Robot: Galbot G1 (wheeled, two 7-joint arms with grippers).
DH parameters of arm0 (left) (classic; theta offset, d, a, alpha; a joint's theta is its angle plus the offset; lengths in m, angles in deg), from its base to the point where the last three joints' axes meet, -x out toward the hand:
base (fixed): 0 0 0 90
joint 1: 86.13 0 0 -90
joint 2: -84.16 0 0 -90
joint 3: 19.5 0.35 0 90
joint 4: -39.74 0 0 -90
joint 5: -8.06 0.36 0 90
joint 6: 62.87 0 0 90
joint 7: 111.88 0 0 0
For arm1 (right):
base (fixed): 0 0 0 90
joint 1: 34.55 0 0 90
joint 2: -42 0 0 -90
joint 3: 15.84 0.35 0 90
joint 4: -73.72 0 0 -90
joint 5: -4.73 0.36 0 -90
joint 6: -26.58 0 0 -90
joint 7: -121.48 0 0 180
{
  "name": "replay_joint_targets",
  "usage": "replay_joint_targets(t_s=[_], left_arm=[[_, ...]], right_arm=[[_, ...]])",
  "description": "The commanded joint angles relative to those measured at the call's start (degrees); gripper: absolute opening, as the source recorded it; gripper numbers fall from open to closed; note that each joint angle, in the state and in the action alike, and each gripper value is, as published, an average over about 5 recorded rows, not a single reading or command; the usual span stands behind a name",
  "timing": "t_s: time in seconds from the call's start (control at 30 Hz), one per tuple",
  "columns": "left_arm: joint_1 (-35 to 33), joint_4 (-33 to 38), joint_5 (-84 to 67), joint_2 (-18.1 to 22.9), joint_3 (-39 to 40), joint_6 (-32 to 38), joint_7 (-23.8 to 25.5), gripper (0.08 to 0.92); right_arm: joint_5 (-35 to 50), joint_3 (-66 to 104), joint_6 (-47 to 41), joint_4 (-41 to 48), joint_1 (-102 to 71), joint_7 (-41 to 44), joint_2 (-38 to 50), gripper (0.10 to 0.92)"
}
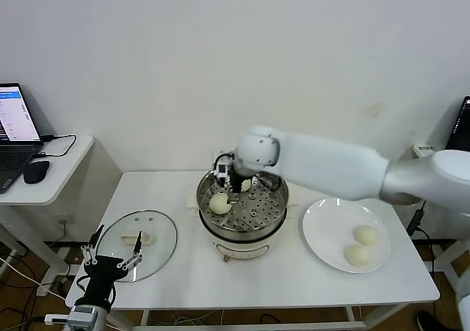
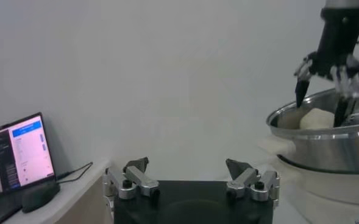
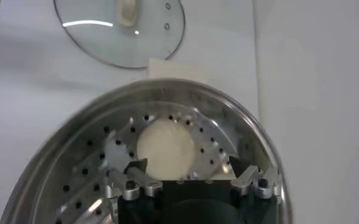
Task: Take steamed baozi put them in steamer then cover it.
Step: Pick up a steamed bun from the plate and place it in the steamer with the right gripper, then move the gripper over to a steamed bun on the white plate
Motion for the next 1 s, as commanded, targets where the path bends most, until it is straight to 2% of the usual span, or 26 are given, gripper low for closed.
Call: replay_joint_targets(t_s=[0.03,0.23,0.47,0.8,1.0], left_arm=[[0.13,0.11,-0.06,-0.23,0.23,-0.05,0.07,0.823],[0.31,0.41,0.07,-0.47,1.24,-0.14,0.08,0.823],[-0.2,1.25,0.15,-0.74,1.59,-0.35,0.41,0.823],[-0.5,1.13,1.17,0.11,1.81,-0.62,0.65,0.823],[-0.89,0.88,2.48,0.89,2.36,-0.71,0.67,0.823]], right_arm=[[-5.08,-0.85,8.91,-11.7,9.93,18.62,23.03,0.823],[-13.49,-0.78,18.01,-15.54,7.98,25.25,36.67,0.823],[-23.87,2.74,25.32,-17.24,-1.49,27.54,45.63,0.823],[-36.09,20.85,28.29,-14.41,-27.25,24.63,48.22,0.823],[-39.29,30.21,29.09,-12.04,-38.78,24.01,46.72,0.823]])
